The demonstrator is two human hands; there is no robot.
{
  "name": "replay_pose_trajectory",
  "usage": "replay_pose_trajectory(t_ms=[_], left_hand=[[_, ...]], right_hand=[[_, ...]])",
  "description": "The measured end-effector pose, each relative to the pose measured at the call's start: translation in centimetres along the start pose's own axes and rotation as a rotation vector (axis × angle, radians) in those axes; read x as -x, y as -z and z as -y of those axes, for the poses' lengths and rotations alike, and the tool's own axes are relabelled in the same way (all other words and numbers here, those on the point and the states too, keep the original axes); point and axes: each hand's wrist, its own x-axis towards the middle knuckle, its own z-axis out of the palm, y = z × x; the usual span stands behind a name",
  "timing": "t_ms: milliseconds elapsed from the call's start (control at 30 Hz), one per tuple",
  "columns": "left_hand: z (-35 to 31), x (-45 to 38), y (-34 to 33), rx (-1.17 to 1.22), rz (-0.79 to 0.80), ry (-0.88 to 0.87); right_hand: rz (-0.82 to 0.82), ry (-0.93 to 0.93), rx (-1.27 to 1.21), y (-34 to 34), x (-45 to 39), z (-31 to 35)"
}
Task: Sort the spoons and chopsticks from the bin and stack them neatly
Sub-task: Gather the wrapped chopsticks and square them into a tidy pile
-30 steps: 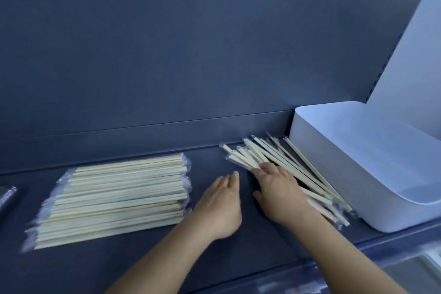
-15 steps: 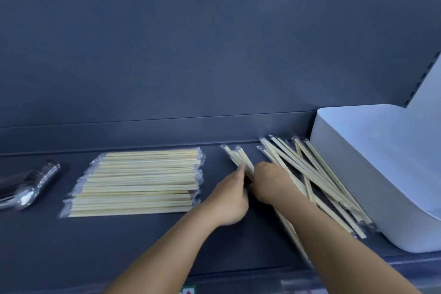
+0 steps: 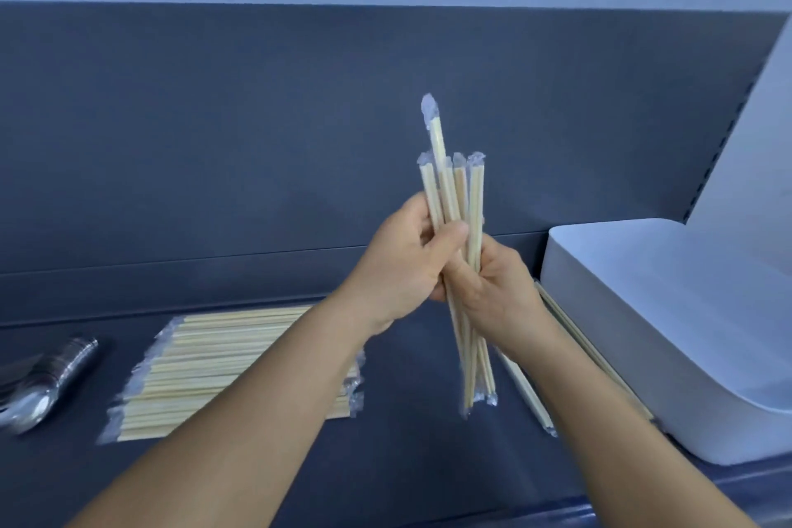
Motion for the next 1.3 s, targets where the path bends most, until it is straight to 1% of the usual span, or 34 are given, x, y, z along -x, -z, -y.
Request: replay_pose_trajectory(t_ms=[67,167,367,500,600,700,767,833,1033,1200,1300], left_hand=[[-0.3,0.0,0.4,-0.006,0.048,-0.011],[0.0,0.3,0.8,-0.024,0.104,-0.014],[0.7,1.5,1.4,-0.005,0.190,0.056],[0.6,1.6,1.6,-0.084,0.220,0.076],[0.3,1.6,1.6,-0.036,0.196,0.073],[0.4,1.3,1.8,0.027,0.121,0.031],[0.8,1.4,2.0,0.058,0.092,0.024],[1.2,1.7,2.2,0.069,0.097,0.029],[1.2,1.8,2.4,0.083,0.085,0.032],[1.2,2.1,2.2,0.112,0.110,0.082],[0.8,2.0,1.6,0.077,0.104,0.064]], right_hand=[[0.023,0.028,0.004,-0.2,0.1,-0.2],[0.072,0.021,0.015,-0.3,0.7,-0.9],[0.163,-0.064,-0.083,-0.5,1.9,-2.5],[0.248,-0.099,-0.054,-0.8,1.9,-2.5],[0.286,-0.127,-0.109,-0.6,1.3,-1.9],[0.323,-0.157,0.005,-0.3,1.1,-2.0],[0.296,-0.208,-0.032,-0.5,1.6,-2.6],[0.290,-0.232,-0.065,-0.8,2.1,-3.3],[0.327,-0.211,-0.127,-1.3,2.5,-3.3],[0.343,-0.226,-0.188,-1.5,3.2,-4.3],[0.310,-0.269,-0.252,-1.7,3.4,-4.4]])
